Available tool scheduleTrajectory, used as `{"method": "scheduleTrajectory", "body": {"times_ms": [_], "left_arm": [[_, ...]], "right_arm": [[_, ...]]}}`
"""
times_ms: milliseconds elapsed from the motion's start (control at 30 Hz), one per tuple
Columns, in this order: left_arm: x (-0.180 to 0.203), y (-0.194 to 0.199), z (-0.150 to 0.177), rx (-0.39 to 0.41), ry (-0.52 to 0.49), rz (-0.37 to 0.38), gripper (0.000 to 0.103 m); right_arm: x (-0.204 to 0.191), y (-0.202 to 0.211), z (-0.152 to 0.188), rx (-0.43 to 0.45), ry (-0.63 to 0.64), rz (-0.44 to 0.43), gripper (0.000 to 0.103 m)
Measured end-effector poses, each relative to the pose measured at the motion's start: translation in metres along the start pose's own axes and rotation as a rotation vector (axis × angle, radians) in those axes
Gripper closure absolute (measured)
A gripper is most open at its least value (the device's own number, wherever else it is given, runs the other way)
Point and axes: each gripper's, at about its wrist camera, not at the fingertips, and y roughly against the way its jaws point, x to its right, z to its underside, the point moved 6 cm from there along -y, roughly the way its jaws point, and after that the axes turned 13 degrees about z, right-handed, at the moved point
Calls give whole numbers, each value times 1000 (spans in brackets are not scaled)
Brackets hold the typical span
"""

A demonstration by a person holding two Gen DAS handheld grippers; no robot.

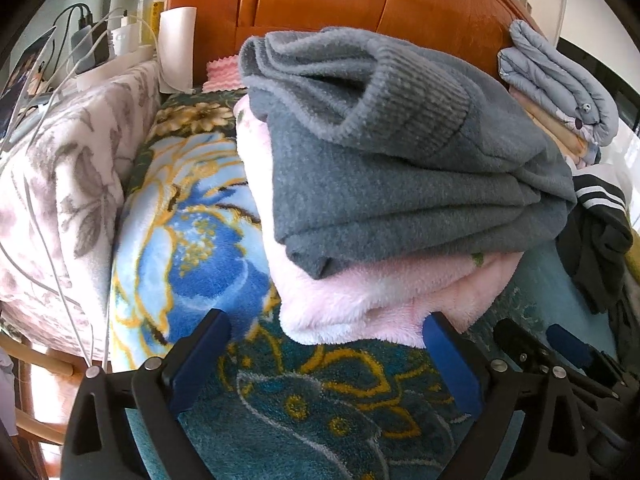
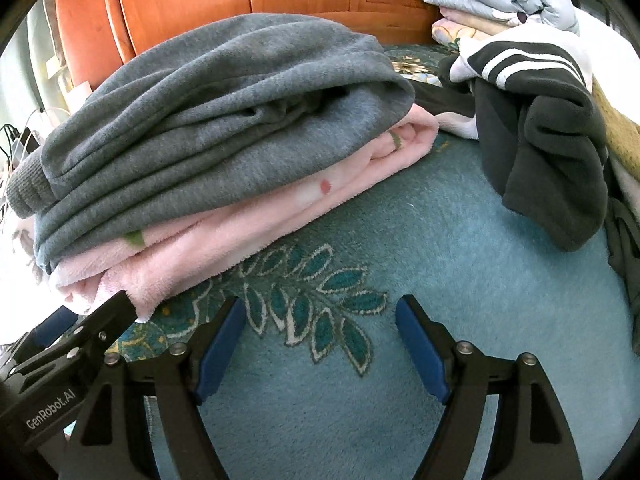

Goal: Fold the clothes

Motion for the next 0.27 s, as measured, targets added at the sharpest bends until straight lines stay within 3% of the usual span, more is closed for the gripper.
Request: {"method": "scheduleTrajectory", "body": {"times_ms": [267], "left_arm": [[-2,-3,4,7,-1,4,3]], "right_arm": [[-3,4,2,7,-2,-1,24]]}}
